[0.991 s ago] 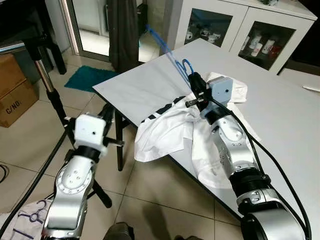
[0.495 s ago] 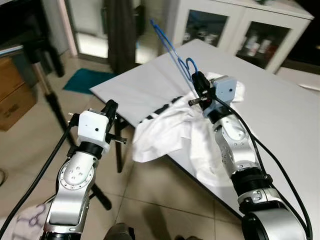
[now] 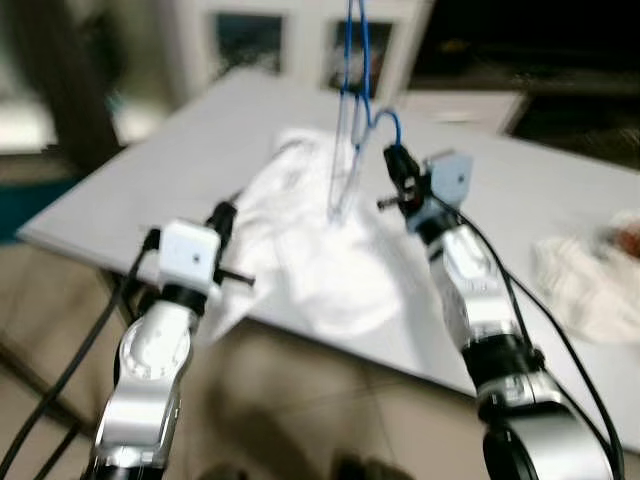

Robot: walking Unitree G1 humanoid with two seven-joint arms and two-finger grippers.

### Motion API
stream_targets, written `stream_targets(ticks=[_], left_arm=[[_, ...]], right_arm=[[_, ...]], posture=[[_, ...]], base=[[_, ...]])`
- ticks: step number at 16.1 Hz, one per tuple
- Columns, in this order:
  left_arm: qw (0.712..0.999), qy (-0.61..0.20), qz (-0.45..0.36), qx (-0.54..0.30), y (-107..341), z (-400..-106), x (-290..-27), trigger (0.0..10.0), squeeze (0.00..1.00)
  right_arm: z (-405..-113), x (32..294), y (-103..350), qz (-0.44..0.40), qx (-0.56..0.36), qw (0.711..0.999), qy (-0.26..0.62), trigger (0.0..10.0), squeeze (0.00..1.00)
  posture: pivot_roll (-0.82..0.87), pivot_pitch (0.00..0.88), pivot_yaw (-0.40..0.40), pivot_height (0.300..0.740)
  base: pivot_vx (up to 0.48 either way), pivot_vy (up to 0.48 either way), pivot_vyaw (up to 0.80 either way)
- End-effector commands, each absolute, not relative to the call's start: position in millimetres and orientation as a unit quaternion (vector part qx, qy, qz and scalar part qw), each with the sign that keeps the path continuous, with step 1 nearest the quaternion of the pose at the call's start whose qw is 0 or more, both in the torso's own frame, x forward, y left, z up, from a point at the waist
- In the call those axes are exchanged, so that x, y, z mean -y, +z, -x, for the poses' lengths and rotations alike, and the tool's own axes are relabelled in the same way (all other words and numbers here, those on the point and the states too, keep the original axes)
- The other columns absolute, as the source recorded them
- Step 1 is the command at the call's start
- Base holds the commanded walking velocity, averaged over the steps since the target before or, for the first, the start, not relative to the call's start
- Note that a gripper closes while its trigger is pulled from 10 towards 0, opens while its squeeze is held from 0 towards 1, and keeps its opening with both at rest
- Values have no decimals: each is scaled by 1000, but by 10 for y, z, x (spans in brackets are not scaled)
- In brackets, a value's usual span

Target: Hang hanger

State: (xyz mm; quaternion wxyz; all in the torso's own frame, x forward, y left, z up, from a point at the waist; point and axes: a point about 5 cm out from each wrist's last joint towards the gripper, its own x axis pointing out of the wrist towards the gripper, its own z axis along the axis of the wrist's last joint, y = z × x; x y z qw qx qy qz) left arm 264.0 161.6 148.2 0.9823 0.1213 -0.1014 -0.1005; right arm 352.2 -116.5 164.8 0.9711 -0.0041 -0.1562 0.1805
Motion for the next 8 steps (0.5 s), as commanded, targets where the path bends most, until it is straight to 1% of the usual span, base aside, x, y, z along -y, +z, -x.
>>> stream_targets(ticks=[1, 6, 8], left_arm=[[981, -111, -126, 96, 1458, -2655, -1554, 10000, 0], [981, -117, -122, 97, 1449, -2675, -1506, 10000, 0], [981, -117, -121, 98, 1453, -2683, -1512, 10000, 0]], right_arm=[[-3527, 1224, 1631, 2, 149, 973, 174, 10000, 0], [-3521, 1238, 1631, 3, 150, 974, 173, 10000, 0], [-3511, 1223, 1628, 19, 152, 972, 177, 10000, 0]], posture=[[170, 0, -64, 740], [158, 0, -63, 740], [156, 0, -62, 740]], base=[[0, 0, -750], [0, 0, -748], [0, 0, 0]])
